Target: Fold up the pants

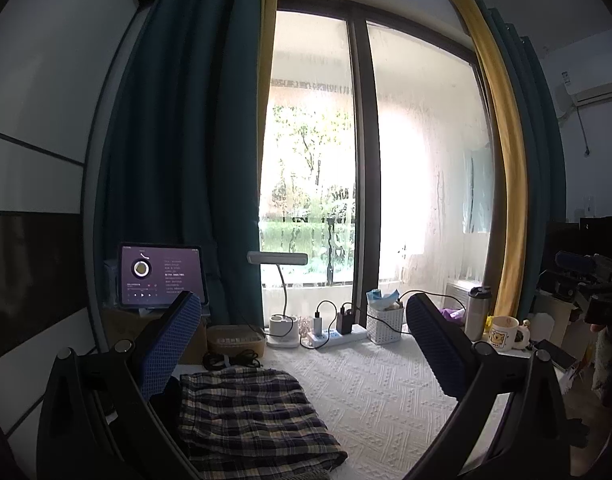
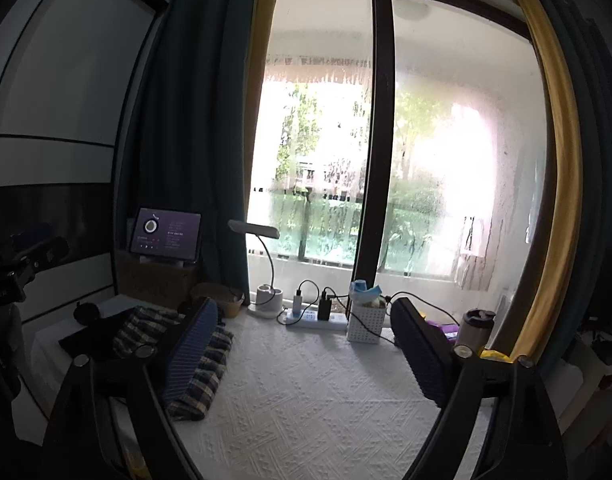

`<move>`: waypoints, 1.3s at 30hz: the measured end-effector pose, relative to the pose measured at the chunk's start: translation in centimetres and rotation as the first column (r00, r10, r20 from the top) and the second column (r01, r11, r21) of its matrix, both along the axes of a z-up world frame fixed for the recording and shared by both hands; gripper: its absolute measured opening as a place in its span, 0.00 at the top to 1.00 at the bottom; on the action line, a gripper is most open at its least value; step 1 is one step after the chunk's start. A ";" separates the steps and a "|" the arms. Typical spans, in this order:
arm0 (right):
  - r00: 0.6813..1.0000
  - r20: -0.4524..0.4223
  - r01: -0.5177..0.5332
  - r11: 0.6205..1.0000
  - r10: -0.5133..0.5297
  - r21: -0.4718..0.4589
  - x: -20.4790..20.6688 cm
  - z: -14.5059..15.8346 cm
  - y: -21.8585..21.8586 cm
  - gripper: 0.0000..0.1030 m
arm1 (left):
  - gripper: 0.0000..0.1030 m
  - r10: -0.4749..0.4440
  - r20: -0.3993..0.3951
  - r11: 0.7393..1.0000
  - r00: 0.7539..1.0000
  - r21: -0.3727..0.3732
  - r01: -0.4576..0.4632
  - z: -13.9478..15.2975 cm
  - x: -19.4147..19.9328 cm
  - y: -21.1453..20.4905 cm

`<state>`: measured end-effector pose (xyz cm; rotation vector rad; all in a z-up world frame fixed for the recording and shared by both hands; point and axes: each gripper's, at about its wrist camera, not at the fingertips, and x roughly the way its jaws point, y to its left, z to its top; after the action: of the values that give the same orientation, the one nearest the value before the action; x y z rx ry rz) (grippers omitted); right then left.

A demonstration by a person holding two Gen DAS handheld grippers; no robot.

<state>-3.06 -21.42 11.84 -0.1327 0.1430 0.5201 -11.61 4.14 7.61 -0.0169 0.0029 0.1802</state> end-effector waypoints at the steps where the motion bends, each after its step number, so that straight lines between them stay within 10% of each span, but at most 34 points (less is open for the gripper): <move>1: 1.000 0.007 0.005 1.000 -0.005 0.005 -0.1 0.2 0.0 0.10 | 0.02 0.000 0.004 1.000 1.000 0.000 0.000 0.1 -0.1 0.0; 39: 0.993 0.068 0.089 0.988 -0.098 0.127 -1.5 1.7 -0.9 0.00 | 0.01 0.076 0.039 0.996 0.996 -0.043 -0.075 0.6 -1.2 1.2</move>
<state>-4.57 -22.36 13.58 -0.0240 0.0444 0.4286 -12.81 5.29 8.25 -0.0622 -0.0347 0.2554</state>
